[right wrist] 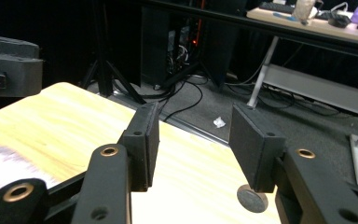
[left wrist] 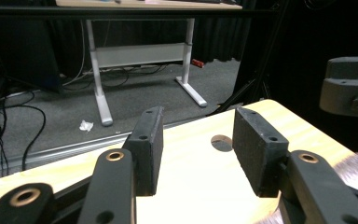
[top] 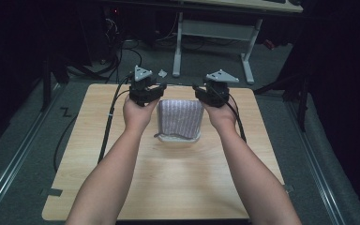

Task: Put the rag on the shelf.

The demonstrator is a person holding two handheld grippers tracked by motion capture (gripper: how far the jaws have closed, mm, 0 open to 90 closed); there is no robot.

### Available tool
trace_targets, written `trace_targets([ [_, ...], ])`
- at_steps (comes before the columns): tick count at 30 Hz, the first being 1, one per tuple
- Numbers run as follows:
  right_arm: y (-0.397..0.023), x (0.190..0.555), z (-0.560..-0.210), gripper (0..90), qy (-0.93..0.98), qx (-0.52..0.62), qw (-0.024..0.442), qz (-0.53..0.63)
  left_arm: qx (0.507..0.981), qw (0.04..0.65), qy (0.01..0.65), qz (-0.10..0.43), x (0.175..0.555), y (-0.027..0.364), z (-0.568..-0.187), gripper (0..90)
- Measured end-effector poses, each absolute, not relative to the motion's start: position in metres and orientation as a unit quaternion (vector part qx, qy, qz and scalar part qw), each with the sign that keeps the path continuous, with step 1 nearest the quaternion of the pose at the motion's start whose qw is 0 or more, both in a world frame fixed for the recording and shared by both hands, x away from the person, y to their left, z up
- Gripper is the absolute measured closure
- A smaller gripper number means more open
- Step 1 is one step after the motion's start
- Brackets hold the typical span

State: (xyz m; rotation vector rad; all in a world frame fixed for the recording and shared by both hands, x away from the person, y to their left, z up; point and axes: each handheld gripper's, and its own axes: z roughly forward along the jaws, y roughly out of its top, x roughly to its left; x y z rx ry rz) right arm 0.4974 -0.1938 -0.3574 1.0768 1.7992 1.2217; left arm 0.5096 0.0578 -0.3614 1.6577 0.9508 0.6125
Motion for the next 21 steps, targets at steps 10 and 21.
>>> trace_targets([
  [10,-0.203,0.472,-0.354,52.1,0.697,0.414,0.349,0.470,0.713,0.532,0.365,0.276,0.483,0.060,-0.368,53.5],
  [21,-0.220,0.435,-0.374,49.2,0.705,0.400,0.351,0.469,0.708,0.561,0.354,0.244,0.447,0.078,-0.380,47.8],
])
